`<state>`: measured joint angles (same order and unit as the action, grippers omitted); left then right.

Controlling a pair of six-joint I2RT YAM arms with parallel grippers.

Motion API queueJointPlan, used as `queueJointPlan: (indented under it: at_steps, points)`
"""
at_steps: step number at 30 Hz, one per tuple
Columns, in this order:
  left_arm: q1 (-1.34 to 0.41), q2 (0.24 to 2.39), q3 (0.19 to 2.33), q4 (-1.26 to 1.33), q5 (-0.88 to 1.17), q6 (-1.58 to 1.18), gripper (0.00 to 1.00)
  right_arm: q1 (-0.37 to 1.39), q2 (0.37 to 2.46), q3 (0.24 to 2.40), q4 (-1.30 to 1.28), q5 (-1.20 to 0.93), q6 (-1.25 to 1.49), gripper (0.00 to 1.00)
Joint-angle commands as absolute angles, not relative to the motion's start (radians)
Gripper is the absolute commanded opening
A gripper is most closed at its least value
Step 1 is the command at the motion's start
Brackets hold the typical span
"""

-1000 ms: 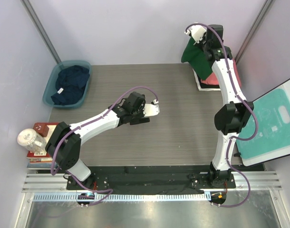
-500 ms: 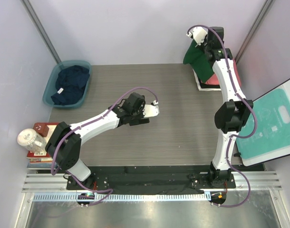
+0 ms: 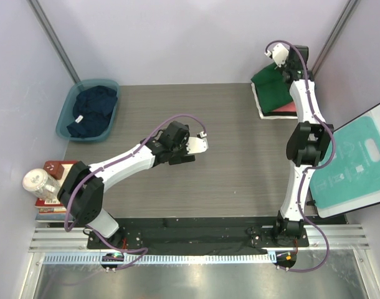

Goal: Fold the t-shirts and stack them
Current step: Put the neatly folded tshirt into the corner of the board with the right arm

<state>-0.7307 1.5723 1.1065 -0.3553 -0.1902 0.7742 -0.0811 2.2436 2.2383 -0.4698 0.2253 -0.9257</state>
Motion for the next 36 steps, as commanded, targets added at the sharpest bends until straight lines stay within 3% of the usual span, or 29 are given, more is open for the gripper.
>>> queueJointPlan:
  at_steps: [1, 7, 8, 9, 11, 14, 18, 22, 25, 28, 29, 32, 36]
  points:
    - [-0.727, 1.519, 1.104, -0.377, -0.190, 0.772, 0.91, -0.115, 2.279, 2.247, -0.345, 0.279, -0.971, 0.01]
    - [-0.729, 1.506, 1.103, -0.399, -0.196, 0.767, 0.92, -0.141, 2.342, 2.229, -0.273, 0.319, -0.989, 0.01]
    - [-0.727, 1.505, 1.103, -0.405, -0.192, 0.765, 0.91, -0.141, 2.350, 2.214, -0.247, 0.334, -0.997, 0.05]
    - [-0.727, 1.503, 1.103, -0.405, -0.190, 0.764, 0.92, -0.143, 2.368, 2.204, -0.217, 0.351, -1.009, 0.26]
    - [-0.729, 1.505, 1.104, -0.410, -0.190, 0.759, 0.92, -0.146, 2.385, 2.174, -0.131, 0.417, -1.054, 0.59]
    - [-0.729, 1.496, 1.106, -0.413, -0.193, 0.761, 0.92, -0.150, 2.393, 2.158, -0.061, 0.481, -1.045, 0.73]
    - [-0.729, 1.479, 1.097, -0.419, -0.198, 0.762, 0.93, -0.147, 2.356, 2.186, -0.078, 0.482, -0.961, 0.75]
    - [-0.730, 1.463, 1.098, -0.416, -0.192, 0.765, 0.93, -0.126, 2.280, 2.214, -0.126, 0.440, -0.884, 0.75]
    - [-0.732, 1.462, 1.106, -0.414, -0.183, 0.769, 0.94, -0.095, 2.257, 2.153, -0.130, 0.408, -0.890, 0.68]
    - [-0.733, 1.465, 1.117, -0.414, -0.184, 0.778, 0.94, -0.057, 2.220, 1.978, -0.016, 0.385, -0.968, 0.49]
    - [-0.733, 1.463, 1.123, -0.414, -0.186, 0.779, 0.93, -0.051, 2.217, 1.945, -0.002, 0.384, -0.982, 0.27]
    - [-0.736, 1.463, 1.132, -0.419, -0.186, 0.784, 0.93, -0.034, 2.250, 1.924, 0.071, 0.385, -0.996, 0.01]
    - [-0.741, 1.465, 1.140, -0.429, -0.186, 0.801, 0.93, -0.032, 2.396, 1.988, 0.061, 0.403, -1.014, 0.01]
